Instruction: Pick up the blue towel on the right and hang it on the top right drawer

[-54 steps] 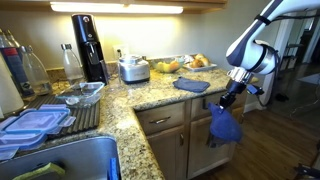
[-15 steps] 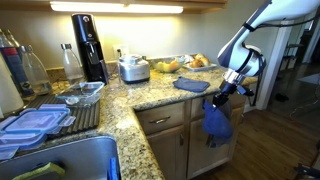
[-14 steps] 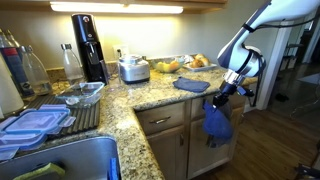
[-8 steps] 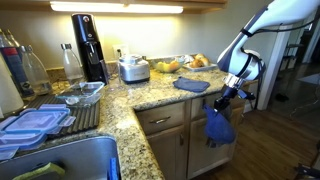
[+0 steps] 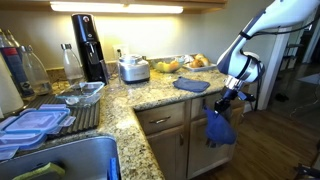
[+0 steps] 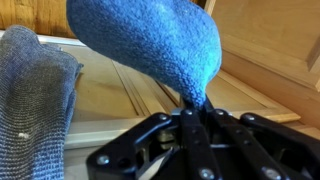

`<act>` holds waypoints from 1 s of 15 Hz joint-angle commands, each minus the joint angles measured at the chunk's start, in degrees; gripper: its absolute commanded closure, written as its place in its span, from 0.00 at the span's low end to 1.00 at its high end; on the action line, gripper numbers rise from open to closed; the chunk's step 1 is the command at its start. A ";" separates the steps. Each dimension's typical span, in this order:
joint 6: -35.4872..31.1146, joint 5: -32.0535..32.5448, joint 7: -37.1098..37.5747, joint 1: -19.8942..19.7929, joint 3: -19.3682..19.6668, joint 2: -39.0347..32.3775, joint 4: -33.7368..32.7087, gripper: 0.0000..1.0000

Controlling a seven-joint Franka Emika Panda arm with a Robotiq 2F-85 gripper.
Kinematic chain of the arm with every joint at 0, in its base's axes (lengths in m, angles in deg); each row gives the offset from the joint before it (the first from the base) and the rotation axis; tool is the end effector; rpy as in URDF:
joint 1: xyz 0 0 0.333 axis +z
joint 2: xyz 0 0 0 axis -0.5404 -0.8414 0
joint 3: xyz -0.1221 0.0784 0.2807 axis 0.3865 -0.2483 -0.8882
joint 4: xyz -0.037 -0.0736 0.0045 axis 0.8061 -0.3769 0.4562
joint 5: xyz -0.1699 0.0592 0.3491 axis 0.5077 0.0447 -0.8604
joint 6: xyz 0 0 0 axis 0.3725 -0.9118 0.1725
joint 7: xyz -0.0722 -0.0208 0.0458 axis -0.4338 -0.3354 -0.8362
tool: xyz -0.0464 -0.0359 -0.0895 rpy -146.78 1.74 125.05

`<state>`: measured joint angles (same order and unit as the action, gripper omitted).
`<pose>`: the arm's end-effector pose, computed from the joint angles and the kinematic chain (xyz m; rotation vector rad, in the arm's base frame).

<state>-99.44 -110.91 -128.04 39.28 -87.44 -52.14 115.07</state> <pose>0.4911 0.0520 0.1446 -2.7472 0.0075 -0.2374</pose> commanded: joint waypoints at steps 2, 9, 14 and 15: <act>1.68 -0.44 -0.65 -1.21 0.05 -2.17 -1.72 0.96; 1.95 -0.44 -0.80 -2.30 0.10 -4.08 -3.51 0.96; 2.29 -0.88 -1.26 -4.25 0.18 -3.66 -3.80 0.96; 2.20 -0.91 -1.30 -4.60 0.14 -3.55 -3.75 0.96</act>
<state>-99.28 -110.91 -128.04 36.44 -87.37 -56.59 111.33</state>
